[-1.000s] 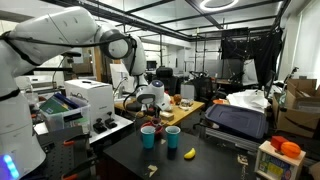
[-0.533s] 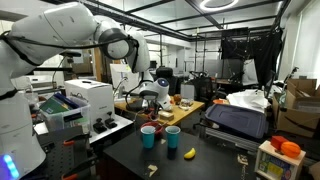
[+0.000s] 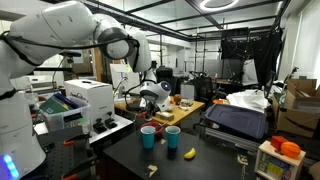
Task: Pick the blue cup and pour some of its contents in the bowl
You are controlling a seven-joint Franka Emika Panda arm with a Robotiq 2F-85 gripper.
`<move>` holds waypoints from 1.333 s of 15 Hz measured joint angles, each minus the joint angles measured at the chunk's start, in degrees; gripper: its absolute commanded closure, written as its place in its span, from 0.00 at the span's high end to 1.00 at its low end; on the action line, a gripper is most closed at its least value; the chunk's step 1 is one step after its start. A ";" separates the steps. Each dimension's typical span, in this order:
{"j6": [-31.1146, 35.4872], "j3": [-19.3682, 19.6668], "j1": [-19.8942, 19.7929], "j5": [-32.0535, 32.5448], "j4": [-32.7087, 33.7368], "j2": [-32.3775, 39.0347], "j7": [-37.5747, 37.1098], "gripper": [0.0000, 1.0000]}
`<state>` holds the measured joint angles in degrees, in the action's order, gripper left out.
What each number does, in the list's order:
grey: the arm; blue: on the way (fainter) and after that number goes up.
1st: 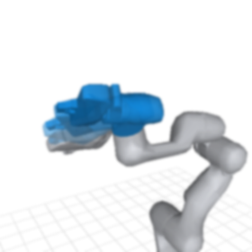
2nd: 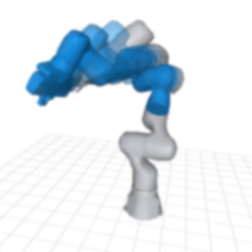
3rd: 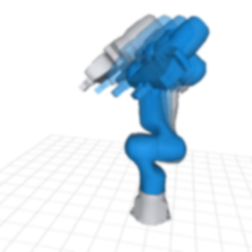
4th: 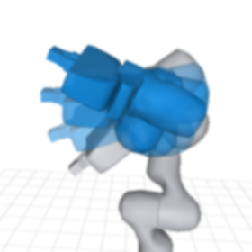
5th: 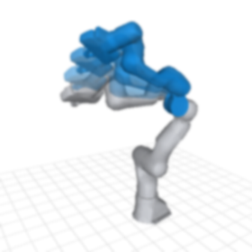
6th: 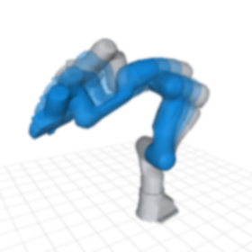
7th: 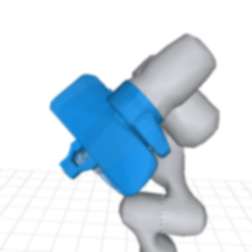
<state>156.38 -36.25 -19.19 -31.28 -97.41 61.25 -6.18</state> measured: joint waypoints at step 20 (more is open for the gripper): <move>-21.91 5.24 1.51 -21.96 3.96 -0.59 12.19 0.01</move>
<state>134.48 -31.01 -17.68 -53.24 -93.45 60.65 6.01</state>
